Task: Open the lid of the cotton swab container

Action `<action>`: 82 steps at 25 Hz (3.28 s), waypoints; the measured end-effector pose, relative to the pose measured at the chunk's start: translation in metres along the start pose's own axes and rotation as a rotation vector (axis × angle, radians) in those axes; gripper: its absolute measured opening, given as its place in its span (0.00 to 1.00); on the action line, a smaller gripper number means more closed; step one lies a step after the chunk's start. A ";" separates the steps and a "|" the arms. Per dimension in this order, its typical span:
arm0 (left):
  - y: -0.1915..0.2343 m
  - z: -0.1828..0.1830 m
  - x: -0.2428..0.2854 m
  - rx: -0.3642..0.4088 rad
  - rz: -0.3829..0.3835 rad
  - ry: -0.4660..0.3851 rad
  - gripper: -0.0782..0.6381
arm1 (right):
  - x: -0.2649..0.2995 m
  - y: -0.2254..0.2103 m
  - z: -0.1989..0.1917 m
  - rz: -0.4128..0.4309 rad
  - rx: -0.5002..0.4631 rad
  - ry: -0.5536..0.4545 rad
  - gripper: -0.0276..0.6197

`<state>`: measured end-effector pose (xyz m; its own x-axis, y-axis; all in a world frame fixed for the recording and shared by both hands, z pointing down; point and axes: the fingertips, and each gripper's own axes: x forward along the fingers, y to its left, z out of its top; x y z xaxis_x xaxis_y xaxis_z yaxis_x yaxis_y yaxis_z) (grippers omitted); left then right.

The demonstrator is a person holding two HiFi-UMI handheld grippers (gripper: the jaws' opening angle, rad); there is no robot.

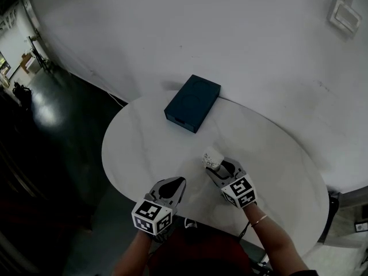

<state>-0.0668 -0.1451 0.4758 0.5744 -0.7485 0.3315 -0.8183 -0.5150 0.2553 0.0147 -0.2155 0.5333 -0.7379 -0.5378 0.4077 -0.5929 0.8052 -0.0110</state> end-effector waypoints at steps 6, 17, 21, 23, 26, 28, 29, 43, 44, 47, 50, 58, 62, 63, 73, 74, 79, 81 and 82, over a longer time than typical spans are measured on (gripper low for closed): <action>0.006 -0.003 0.004 -0.006 0.000 0.014 0.15 | 0.004 -0.003 -0.006 -0.004 0.021 0.035 0.36; 0.010 -0.001 0.009 -0.017 -0.011 0.016 0.15 | 0.004 -0.002 -0.011 -0.001 0.012 0.083 0.36; 0.011 0.002 0.008 -0.010 -0.011 0.011 0.15 | 0.004 -0.001 -0.013 0.005 0.007 0.100 0.36; 0.012 0.003 0.007 -0.010 -0.008 0.007 0.15 | 0.005 -0.001 -0.013 0.006 0.003 0.109 0.36; 0.011 0.004 0.005 -0.011 -0.005 0.003 0.15 | 0.006 0.000 -0.014 0.008 -0.005 0.119 0.36; 0.011 0.004 0.004 -0.014 -0.004 -0.002 0.15 | 0.006 0.000 -0.015 0.007 -0.008 0.124 0.36; 0.011 0.004 0.003 -0.016 -0.004 -0.005 0.15 | 0.006 0.000 -0.015 0.006 -0.009 0.126 0.36; 0.005 0.004 -0.012 -0.013 0.005 -0.014 0.15 | 0.001 0.000 -0.015 0.019 0.047 0.112 0.36; 0.003 0.004 -0.013 -0.014 0.004 -0.015 0.15 | 0.000 0.000 -0.016 0.019 0.051 0.117 0.36; 0.001 0.004 -0.014 -0.017 0.000 -0.022 0.15 | -0.007 0.002 -0.020 0.018 0.057 0.132 0.36; -0.002 0.005 -0.015 -0.010 -0.004 -0.028 0.15 | -0.018 0.004 -0.027 0.012 0.076 0.145 0.36; -0.015 0.000 -0.017 0.001 -0.031 -0.020 0.15 | -0.068 0.020 -0.028 -0.027 0.185 0.081 0.34; -0.027 -0.003 -0.017 0.015 -0.052 -0.013 0.15 | -0.087 0.035 -0.021 -0.053 0.210 0.038 0.25; -0.029 -0.003 -0.018 0.017 -0.057 -0.014 0.15 | -0.090 0.039 -0.018 -0.062 0.207 0.028 0.22; -0.043 0.003 -0.026 0.041 -0.063 -0.040 0.15 | -0.124 0.065 0.001 -0.117 0.241 -0.053 0.11; -0.044 0.002 -0.028 0.044 -0.057 -0.042 0.15 | -0.127 0.067 0.002 -0.125 0.247 -0.062 0.10; -0.048 0.002 -0.038 0.029 -0.033 -0.066 0.15 | -0.143 0.075 0.017 -0.166 0.264 -0.126 0.08; -0.049 0.004 -0.043 0.024 -0.022 -0.077 0.15 | -0.149 0.078 0.024 -0.179 0.273 -0.159 0.07; -0.049 0.005 -0.045 0.020 -0.015 -0.082 0.15 | -0.152 0.078 0.028 -0.187 0.279 -0.177 0.07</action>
<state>-0.0523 -0.0883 0.4441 0.5833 -0.7722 0.2518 -0.8106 -0.5337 0.2410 0.0716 -0.0780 0.4451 -0.6381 -0.7237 0.2627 -0.7699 0.6029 -0.2091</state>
